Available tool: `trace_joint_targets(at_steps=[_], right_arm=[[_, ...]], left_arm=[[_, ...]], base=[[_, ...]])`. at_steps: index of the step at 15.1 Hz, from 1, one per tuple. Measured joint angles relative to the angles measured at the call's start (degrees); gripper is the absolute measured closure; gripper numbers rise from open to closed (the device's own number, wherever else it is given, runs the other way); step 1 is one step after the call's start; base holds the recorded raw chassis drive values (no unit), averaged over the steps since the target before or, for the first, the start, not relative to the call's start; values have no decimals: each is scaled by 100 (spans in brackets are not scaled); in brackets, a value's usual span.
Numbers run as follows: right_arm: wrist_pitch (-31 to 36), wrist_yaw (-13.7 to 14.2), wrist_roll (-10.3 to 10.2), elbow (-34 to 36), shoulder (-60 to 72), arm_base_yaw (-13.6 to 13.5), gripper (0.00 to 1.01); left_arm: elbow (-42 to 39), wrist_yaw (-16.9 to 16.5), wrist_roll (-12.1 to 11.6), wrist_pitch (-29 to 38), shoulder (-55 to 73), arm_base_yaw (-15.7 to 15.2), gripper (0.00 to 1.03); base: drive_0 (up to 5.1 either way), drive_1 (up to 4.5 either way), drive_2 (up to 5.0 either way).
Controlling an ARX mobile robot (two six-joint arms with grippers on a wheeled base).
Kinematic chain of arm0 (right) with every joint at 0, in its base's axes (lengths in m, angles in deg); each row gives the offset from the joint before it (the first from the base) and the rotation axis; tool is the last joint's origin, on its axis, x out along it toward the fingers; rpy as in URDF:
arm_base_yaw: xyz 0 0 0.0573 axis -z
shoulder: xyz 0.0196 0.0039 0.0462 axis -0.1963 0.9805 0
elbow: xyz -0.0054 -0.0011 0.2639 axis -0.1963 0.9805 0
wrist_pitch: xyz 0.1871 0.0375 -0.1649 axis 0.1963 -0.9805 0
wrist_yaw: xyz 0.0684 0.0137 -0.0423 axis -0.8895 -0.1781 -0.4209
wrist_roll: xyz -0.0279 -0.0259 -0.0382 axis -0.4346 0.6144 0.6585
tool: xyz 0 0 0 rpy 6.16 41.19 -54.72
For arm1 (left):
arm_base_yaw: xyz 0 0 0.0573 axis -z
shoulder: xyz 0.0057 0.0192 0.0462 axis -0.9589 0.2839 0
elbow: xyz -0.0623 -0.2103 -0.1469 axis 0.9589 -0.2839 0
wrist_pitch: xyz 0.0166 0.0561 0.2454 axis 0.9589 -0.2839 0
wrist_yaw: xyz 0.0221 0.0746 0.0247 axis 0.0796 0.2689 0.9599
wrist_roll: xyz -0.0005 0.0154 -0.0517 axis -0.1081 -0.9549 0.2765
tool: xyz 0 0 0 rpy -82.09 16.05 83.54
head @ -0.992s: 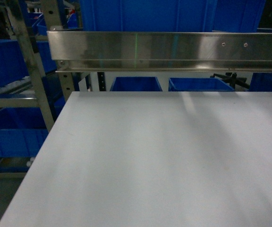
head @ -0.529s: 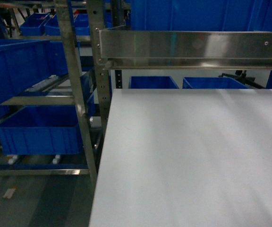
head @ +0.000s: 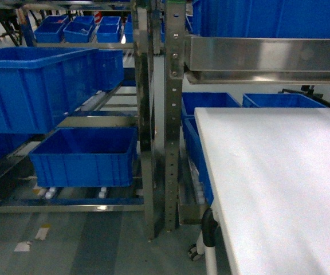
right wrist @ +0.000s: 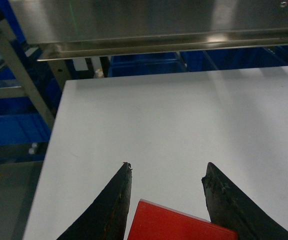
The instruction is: Place magnetic block on left shelf second layer
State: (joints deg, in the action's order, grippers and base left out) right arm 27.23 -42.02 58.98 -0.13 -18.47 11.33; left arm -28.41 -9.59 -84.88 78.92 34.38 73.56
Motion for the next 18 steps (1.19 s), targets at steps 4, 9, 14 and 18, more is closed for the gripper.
trace_joint_targets(at_steps=[4, 9, 14, 18], right_arm=[[7, 0, 0, 0, -2, -4, 62], [4, -11, -2, 0, 0, -7, 62], [4, -13, -2, 0, -2, -7, 62], [7, -13, -2, 0, 0, -7, 62]], left_arm=[[0, -2, 0, 2, 0, 0, 5], [0, -4, 0, 0, 0, 0, 5], [0, -4, 0, -7, 0, 0, 5], [-2, -4, 0, 2, 0, 0, 5]], base=[[-499, 242, 242], [-498, 243, 243], [-495, 246, 246], [-500, 241, 241]])
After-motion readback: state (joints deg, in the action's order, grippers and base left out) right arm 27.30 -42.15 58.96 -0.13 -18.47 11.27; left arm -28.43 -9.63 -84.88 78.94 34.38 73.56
